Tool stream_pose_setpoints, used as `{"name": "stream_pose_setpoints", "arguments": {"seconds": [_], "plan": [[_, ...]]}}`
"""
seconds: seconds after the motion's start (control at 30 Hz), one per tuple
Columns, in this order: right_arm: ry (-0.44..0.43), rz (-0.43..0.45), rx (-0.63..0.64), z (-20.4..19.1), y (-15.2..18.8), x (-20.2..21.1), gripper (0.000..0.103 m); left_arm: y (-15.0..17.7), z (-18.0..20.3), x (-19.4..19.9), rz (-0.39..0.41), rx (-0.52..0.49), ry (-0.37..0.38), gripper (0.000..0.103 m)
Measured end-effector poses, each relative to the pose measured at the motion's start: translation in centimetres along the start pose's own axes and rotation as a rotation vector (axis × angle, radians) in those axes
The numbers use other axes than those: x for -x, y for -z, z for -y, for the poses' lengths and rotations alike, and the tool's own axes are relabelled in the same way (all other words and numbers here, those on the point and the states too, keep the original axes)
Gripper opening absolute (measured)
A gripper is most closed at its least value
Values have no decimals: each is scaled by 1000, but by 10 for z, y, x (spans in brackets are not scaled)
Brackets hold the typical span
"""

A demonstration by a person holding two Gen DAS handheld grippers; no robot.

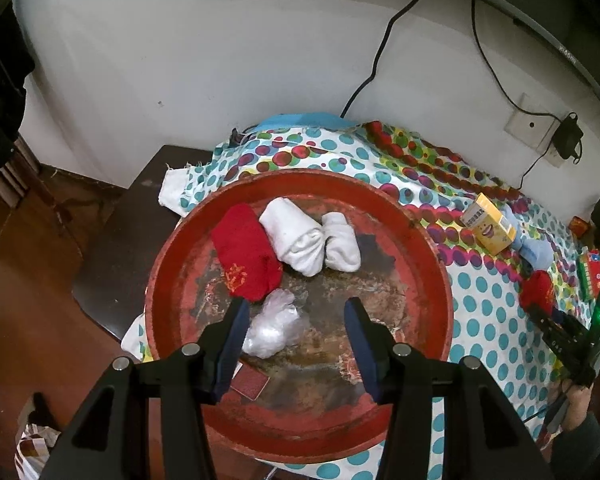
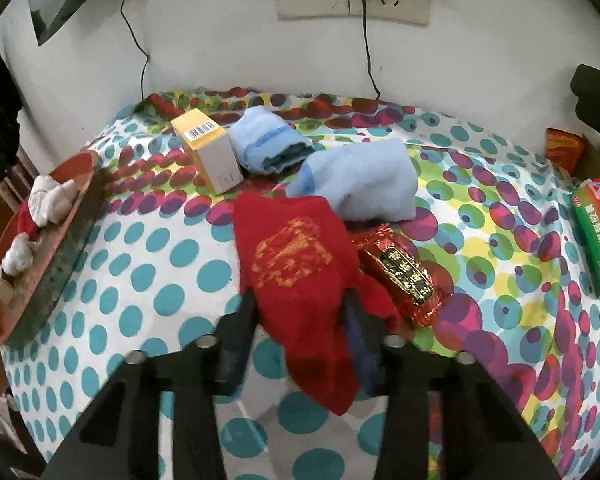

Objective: Organize objects
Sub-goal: 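Carry the red pouch with the right gripper onto the tray and release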

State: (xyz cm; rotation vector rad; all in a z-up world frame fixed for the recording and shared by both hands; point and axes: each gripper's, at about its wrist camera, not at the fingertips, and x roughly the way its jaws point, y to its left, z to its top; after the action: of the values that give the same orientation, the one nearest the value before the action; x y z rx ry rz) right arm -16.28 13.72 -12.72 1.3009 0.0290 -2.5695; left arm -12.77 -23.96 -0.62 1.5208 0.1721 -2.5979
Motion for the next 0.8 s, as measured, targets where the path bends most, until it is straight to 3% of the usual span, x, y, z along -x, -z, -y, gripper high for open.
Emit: {"name": "stream_pose_setpoints", "arguments": {"seconds": [0.43,0.8], "plan": [[-61,43,58,-21,-18,17,28,0,-9,1,-6,15,10,51],[-214,24,142,-79,-31,26,28,-4,-49,5,10,106,-38,51]]}}
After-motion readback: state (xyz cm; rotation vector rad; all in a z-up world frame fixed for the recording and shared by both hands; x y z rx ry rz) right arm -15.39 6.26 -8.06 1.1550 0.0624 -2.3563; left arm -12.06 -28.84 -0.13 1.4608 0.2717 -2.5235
